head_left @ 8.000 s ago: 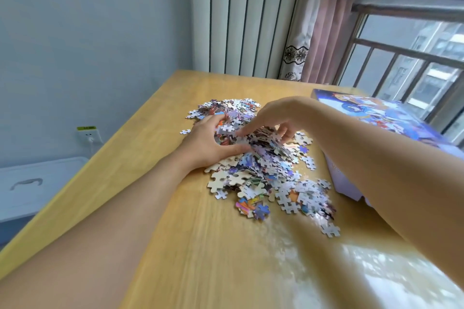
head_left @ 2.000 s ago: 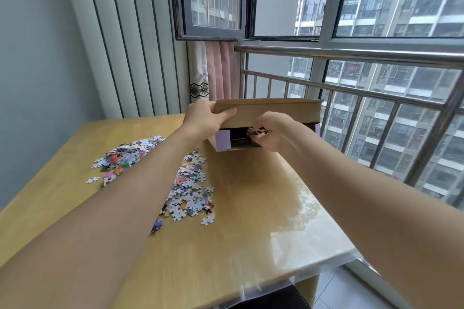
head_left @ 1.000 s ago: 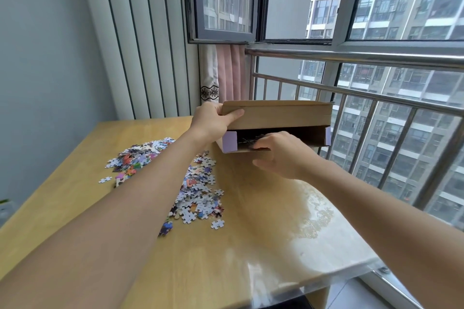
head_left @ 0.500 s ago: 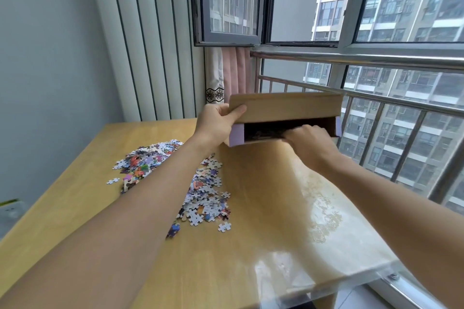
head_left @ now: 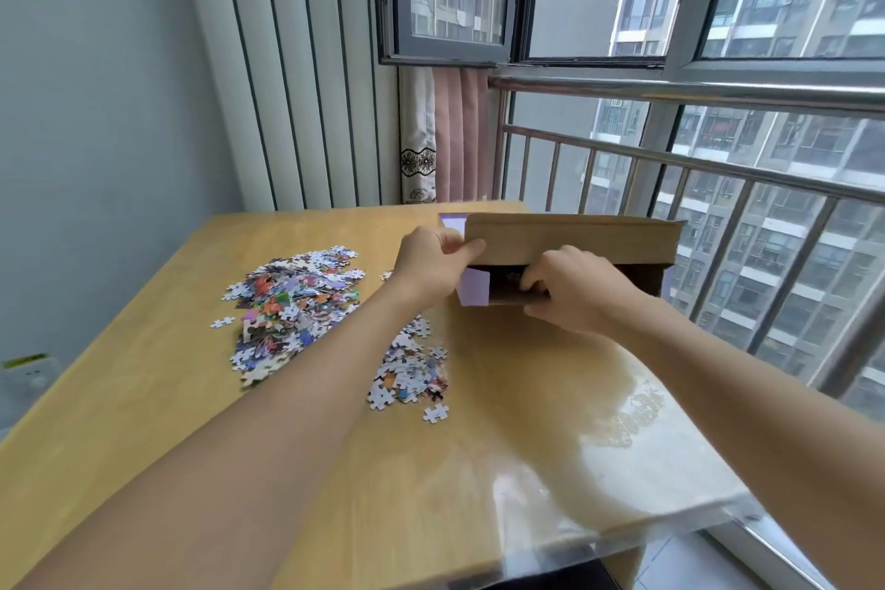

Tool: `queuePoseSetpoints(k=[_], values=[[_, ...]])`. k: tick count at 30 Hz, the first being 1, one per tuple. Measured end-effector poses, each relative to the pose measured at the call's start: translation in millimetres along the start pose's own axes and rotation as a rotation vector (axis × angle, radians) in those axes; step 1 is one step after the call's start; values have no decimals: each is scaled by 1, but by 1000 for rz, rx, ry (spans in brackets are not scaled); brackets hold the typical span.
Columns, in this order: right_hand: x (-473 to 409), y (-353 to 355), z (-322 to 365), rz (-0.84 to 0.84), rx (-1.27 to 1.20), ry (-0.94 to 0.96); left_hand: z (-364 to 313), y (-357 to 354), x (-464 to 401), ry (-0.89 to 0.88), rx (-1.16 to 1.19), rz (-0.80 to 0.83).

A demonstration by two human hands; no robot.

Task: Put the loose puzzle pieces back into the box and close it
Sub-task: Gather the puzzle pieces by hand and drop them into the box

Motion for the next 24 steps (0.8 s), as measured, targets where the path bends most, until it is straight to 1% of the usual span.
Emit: queuePoseSetpoints(k=[3,6,8,12,13,14,15,17,18,19,21,23,24], values=[[0,-6,17,66,-161,-15,16,-16,9,22,-68,52],[-1,1,42,95,-252,33,34,-24,18,42,-181,158],[-1,12,57,116,-408,41,38,-22,24,21,-197,237],[-17,31,92,91,-626,123,29,12,34,-34,-180,375],[-26,32,99,85,-677,118,31,28,35,-20,-150,369],[-40,31,108,76,-694,109,38,49,33,-2,-133,314],[-55,28,112,70,-664,86,46,70,30,21,-146,210],[-93,10,124,123,-471,32,71,118,27,83,-241,-73],[-110,-1,125,153,-370,-9,84,137,28,113,-291,-192],[-129,-16,127,193,-318,-55,98,154,30,147,-331,-281],[-153,-47,121,316,-281,-145,123,173,37,172,-412,-366],[-167,-75,114,418,-265,-201,147,181,43,157,-457,-390],[-173,-86,111,436,-305,-222,157,180,46,169,-463,-369]])
Point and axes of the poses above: each hand's wrist, its own x-axis away from the middle knuckle, its own y-axis out of the back of the hand, z = x × y, the point moved 6 cm from there along -x, towards the middle knuckle
